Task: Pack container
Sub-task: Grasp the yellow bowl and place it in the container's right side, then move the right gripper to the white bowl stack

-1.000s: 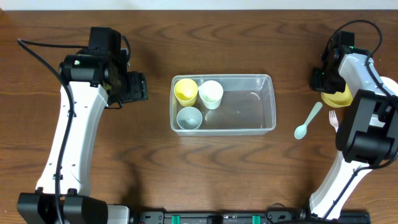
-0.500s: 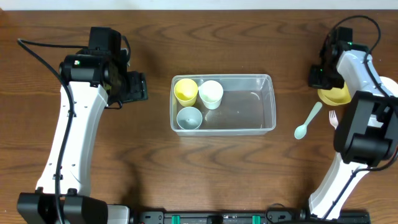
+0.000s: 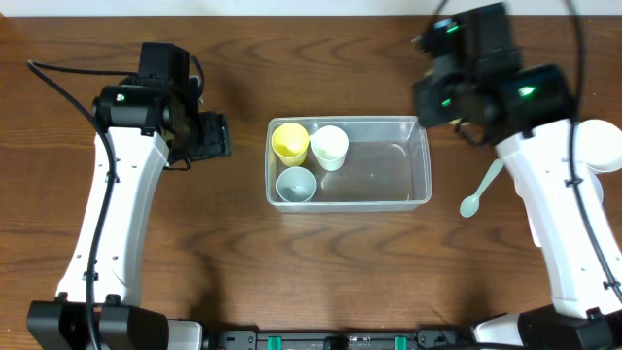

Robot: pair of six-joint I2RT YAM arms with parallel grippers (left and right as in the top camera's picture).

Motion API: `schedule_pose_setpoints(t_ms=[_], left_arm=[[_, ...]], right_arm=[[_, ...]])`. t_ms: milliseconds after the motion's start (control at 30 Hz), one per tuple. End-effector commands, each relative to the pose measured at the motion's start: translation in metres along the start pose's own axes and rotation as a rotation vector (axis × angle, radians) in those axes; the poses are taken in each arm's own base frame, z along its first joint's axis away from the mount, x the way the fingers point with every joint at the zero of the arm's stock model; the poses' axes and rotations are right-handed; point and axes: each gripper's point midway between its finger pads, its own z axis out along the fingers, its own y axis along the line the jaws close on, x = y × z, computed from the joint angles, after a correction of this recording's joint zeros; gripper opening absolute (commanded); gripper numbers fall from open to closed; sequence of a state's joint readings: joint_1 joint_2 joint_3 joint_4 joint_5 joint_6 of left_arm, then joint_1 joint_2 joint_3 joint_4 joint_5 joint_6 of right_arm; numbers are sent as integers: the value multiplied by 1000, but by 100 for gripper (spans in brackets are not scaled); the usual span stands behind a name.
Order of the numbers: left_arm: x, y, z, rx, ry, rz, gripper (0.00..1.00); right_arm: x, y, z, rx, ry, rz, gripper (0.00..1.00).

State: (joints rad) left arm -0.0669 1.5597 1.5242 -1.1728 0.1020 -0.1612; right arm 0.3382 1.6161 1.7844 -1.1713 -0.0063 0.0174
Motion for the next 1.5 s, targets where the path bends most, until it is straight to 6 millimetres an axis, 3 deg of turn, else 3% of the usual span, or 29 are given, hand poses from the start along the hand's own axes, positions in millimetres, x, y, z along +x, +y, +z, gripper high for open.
schedule_pose_setpoints(t_ms=[0, 133, 300, 500, 567, 667, 733, 833, 933, 1067, 1167, 1267, 1300, 1467], left_arm=[[1, 1, 1, 0, 10, -18, 77], [2, 1, 1, -2, 15, -18, 76], [3, 2, 1, -2, 18, -18, 76], [3, 2, 1, -2, 19, -18, 77], [3, 2, 1, -2, 19, -18, 77], [3, 2, 1, -2, 19, -18, 76], [4, 2, 1, -3, 21, -18, 77], [5, 2, 1, -4, 25, -18, 77], [6, 2, 1, -5, 29, -18, 77], [6, 2, 1, -5, 30, -18, 76], [6, 2, 1, -5, 31, -19, 77], [7, 2, 1, -6, 33, -19, 76], [7, 2, 1, -6, 33, -19, 77], [7, 3, 1, -6, 34, -19, 76]], right_arm=[[24, 37, 37, -45, 127, -76, 3], [52, 57, 72, -59, 230, -102, 3], [85, 59, 119, -53, 328, -111, 2], [93, 51, 158, -37, 358, -97, 4], [91, 46, 167, -33, 351, -89, 11], [87, 37, 173, -24, 335, -81, 43], [84, 33, 174, -18, 323, -71, 49], [75, 23, 166, 12, 302, -71, 50], [58, 7, 142, 69, 265, -20, 51], [31, -34, 89, 164, 154, 131, 53], [25, -79, 45, 237, 62, 332, 55], [41, -130, 11, 309, 24, 554, 60], [56, -155, 0, 346, 38, 649, 63], [114, -211, -3, 402, 159, 850, 65]])
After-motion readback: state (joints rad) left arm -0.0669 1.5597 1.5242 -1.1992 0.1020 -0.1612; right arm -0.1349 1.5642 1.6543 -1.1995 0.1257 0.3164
